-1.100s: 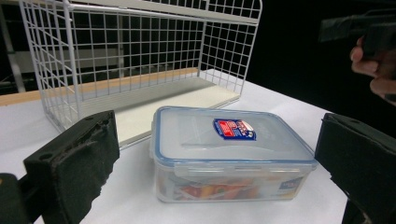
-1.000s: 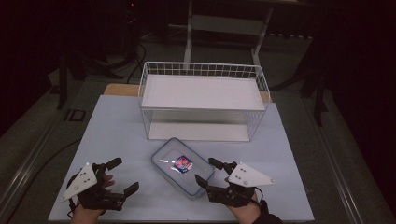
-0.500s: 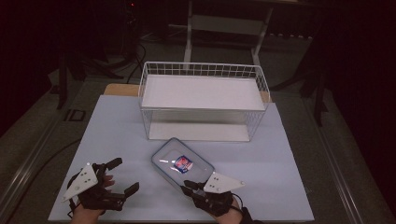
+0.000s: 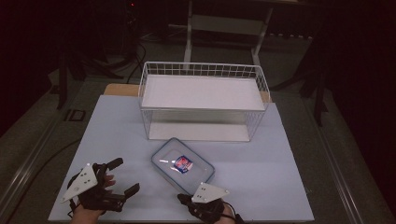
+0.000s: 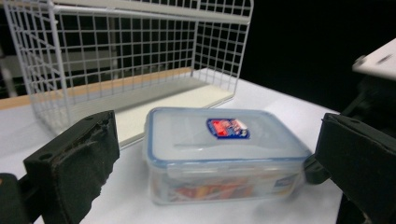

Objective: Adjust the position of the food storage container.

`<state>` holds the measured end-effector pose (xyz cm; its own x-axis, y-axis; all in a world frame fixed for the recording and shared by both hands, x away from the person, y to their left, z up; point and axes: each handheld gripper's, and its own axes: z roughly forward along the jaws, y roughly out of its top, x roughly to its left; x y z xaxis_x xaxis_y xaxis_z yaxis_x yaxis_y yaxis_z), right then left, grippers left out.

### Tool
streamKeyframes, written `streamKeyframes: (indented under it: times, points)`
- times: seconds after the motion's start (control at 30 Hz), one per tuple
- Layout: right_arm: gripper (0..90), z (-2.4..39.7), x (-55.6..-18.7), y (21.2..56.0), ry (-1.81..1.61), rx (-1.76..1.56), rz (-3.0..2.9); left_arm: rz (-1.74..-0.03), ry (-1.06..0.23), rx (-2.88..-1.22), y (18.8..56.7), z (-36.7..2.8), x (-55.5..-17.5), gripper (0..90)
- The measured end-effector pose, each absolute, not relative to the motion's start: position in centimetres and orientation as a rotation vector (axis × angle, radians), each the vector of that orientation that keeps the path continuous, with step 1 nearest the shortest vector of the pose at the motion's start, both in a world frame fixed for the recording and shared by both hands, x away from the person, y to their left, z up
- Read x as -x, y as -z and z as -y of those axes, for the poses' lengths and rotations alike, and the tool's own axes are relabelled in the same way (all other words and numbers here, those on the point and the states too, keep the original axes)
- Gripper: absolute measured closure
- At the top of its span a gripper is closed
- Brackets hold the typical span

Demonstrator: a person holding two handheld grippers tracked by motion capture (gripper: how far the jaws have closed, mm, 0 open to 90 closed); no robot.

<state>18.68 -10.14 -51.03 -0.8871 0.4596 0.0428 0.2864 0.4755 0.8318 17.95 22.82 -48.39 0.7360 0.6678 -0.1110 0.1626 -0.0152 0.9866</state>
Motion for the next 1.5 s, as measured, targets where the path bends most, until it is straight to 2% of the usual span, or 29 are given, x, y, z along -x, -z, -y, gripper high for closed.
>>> streamKeyframes:
  times: [0.73,1.5]
  points:
    - [90.0,12.6,-18.9,50.7,-1.294,-0.746,-2.49,-0.691,-0.476,-1.578,48.3,-22.7,-17.8,0.0]
    - [90.0,17.1,-22.0,50.5,-1.219,-0.954,-2.348,-0.69,-0.472,-1.587,48.4,-22.5,-17.8,0.0]
